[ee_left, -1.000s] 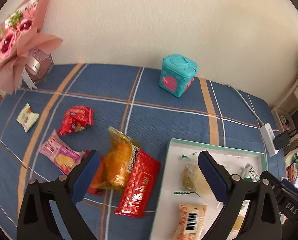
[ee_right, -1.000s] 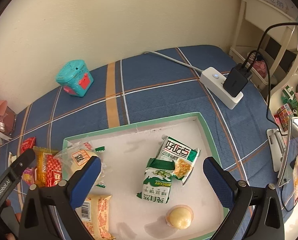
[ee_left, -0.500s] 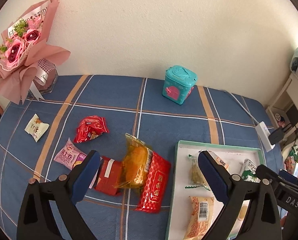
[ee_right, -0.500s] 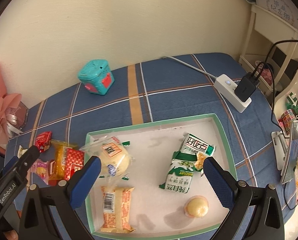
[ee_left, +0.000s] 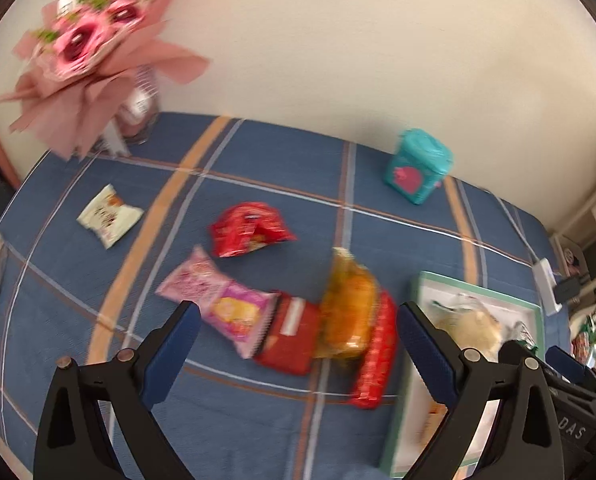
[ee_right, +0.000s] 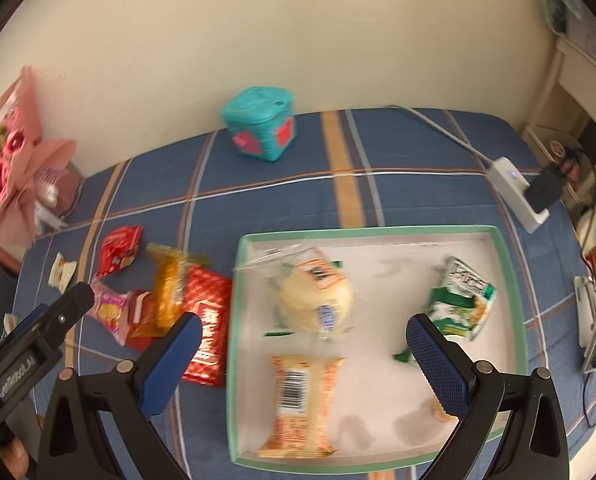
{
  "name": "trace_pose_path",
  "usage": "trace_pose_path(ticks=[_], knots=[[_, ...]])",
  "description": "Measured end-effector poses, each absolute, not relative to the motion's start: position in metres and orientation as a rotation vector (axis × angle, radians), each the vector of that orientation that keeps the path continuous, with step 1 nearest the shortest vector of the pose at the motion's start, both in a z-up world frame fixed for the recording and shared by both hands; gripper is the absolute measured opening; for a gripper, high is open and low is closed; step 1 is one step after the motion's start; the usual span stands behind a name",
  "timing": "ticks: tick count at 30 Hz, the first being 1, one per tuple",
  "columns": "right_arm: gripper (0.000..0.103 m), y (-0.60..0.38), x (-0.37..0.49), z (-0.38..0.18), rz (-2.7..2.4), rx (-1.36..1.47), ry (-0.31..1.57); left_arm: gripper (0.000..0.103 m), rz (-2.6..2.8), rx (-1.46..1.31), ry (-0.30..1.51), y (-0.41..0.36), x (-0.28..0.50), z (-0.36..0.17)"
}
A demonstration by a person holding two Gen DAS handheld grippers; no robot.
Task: Organize snacks
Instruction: 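Withdraw both open tools from the tray toward the snack pile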
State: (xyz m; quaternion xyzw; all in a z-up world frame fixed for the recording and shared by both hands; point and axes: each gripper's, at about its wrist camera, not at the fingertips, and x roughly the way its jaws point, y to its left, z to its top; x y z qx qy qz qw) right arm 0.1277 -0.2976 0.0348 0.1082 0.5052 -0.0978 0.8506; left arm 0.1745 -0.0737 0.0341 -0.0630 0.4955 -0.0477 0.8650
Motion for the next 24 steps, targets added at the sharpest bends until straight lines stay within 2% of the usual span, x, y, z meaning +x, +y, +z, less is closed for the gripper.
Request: trace_pose_path(ticks=[12,21,22,24], knots=[[0.103,-0.226,0.145,0.019,-0.064,0.174,1.1,0.098,0.086,-0.227,1.088,0.004,0.176,0.027],[0.102,-0.206,0.155,-0.008,-0.064,0.12,1.13,0.098,0.039,-0.241,1.158,-0.009,0.187,0.003],[0.101,-0.206,0.157,-0.012,-0.066,0.117,1.138,0.098,0.031,-0.235,1.168,-0.013,0.188,0.0],[0.092,-0.205,0.159,-0.02,-0.063,0.118,1.151,0.098,0.018,-0.233,1.184,-0.019,0.191,-0.007]])
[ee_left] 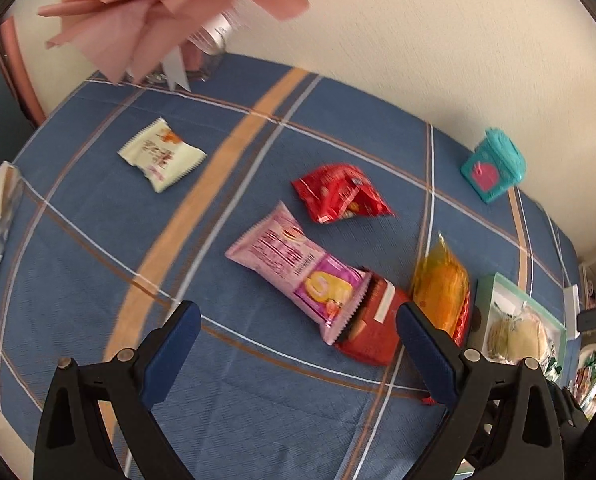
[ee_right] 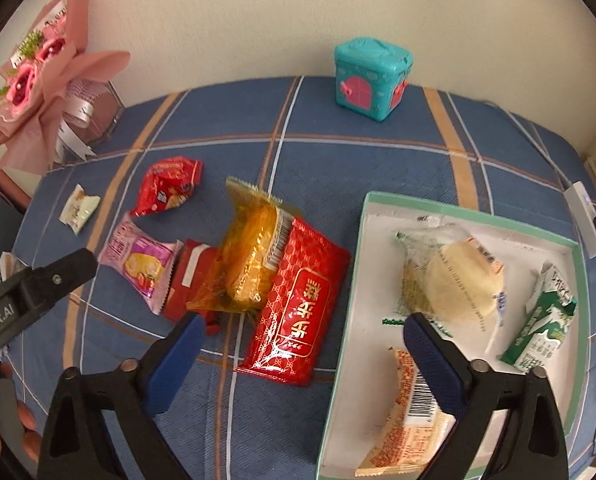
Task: Organize snacks
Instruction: 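Withdraw both open tools from the tray toward the snack pile, then grasp the red rectangular pack with the left tool while the right tool grasps the thin red stick pack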
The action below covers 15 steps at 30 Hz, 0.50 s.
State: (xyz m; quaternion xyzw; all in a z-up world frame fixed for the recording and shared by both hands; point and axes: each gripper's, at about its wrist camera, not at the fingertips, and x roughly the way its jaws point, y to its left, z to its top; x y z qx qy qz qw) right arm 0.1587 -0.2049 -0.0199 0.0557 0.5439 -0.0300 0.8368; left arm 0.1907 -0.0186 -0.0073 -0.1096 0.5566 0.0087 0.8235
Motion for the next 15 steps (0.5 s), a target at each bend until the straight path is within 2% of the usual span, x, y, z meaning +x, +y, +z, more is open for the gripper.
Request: trace_pose_path(ticks=[8,15], knots=[[0.072,-0.189,0.163,-0.038,-0.05,0.05,1.172,0.098,0.005,-0.25,1.251,-0.03,0.198,-0.037],[0.044,-0.176,0.167,-0.053,-0.054,-0.013,1.191,0.098,0.004,-0.255,1.243,-0.032,0.198,-0.037]])
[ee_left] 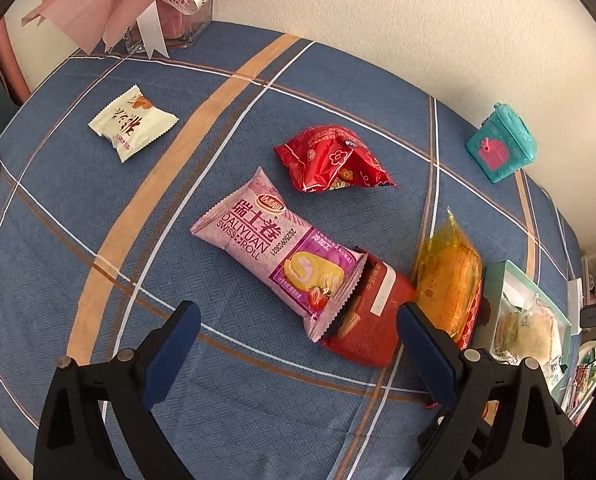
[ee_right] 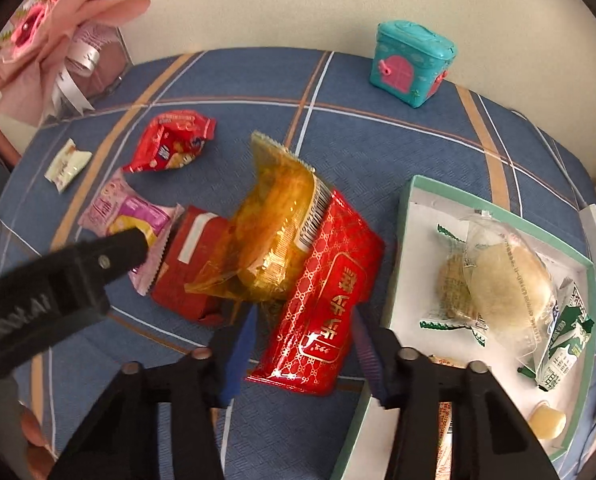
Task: Organize snacks
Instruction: 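Grasp the red rectangular pack with the left tool while the right tool grasps the thin red stick pack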
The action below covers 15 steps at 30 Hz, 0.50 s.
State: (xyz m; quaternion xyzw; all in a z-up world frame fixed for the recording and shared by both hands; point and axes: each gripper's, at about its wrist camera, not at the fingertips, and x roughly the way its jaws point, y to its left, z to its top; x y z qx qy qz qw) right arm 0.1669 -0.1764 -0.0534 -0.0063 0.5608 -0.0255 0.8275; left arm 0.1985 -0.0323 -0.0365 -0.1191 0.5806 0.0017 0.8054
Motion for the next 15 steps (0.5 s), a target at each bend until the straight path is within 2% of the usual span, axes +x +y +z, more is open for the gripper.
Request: trace_pose_path(ticks=[5,10,12,14,15], knots=[[0.032,-0.185,0.164,-0.047,-0.077,-0.008,1.169,0.098,0.001,-0.257,1.217,-0.035,0.2,-0.032],[0.027,-0.201,0.163,-0.041,-0.096,0.03,1.16,0.097,-0.034,-0.241,1.196,-0.045,0.2,-0.024],[0.022,-0.207,0.164,-0.042,-0.095,0.054,1.164,0.092,-0.06,-0.242,1.191,-0.05,0.201,-0.023],[0.02,-0.211,0.164,-0.044,-0.098,0.068,1.171,0.081,-0.086,-0.229,1.192,-0.057,0.203,-0.023],[0.02,-0.212,0.164,-0.045,-0.096,0.075,1.171,0.08,-0.095,-0.217,1.195,-0.061,0.203,-0.024]])
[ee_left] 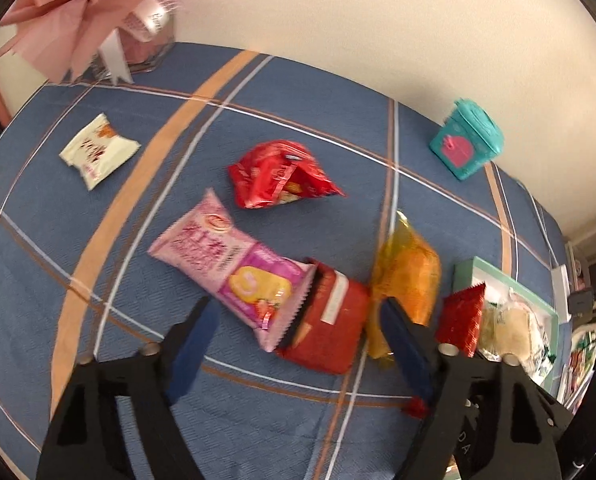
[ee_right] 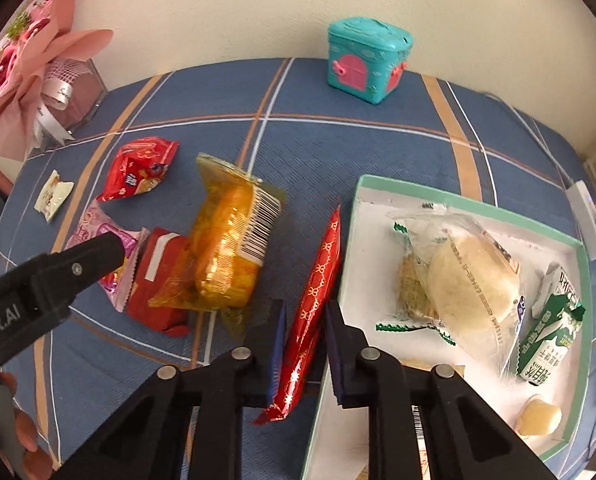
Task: Organize snacks
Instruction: 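Grasp the red rectangular pack with the left tool while the right tool grasps the thin red stick pack, then carry the red pack with the left tool while the right tool carries the stick pack to the tray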
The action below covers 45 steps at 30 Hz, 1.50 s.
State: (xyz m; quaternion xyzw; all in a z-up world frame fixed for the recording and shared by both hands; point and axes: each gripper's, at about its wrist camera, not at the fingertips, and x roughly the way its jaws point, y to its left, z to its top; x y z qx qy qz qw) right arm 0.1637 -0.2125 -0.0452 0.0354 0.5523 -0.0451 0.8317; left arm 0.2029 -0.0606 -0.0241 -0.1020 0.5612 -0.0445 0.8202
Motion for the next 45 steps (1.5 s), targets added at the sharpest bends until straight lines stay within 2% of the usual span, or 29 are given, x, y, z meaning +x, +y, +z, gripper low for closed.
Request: trace_pose_path(ticks=[2,4,9,19,32,45], knots=[[0.019,-0.213,0.164,-0.046,-0.09,0.086,1.172,0.071,-0.116,-0.201,1.201,-0.068,0.203,-0.027],[0.02,-0.213,0.164,-0.047,-0.087,0.088,1.171,0.066,-0.138,-0.198,1.208,-0.073,0.204,-0.029],[0.02,-0.215,0.163,-0.048,-0.058,0.108,1.184,0.065,-0.145,-0.191,1.229,-0.078,0.206,-0.042],[0.02,-0.217,0.164,-0.049,-0.045,0.115,1.188,0.049,-0.201,-0.17,1.25,-0.092,0.208,-0.05],[0.02,-0.218,0.162,-0.049,-0.041,0.126,1.191,0.049,-0.134,-0.201,1.258,-0.077,0.211,-0.059],[0.02,-0.215,0.163,-0.049,-0.043,0.117,1.192,0.05,-0.158,-0.178,1.277,-0.094,0.213,-0.07]])
